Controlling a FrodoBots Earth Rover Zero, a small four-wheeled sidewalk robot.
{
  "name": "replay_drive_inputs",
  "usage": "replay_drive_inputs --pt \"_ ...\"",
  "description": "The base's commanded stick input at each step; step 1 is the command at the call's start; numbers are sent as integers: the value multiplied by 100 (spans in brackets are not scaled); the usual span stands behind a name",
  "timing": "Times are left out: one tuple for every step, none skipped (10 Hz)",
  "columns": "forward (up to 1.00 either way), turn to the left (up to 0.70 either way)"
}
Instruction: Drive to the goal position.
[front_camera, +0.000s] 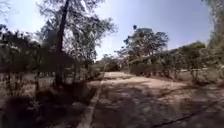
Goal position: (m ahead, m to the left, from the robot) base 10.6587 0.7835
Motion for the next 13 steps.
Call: replay_drive_inputs --pt "100 0" --pt "100 0" --pt "100 0" --pt "100 0" --pt "100 0" --pt "100 0" --pt "100 0" --pt "100 0" --pt "100 0" --pt "100 0" --pt "100 0" --pt "100 0" --pt "100 0"
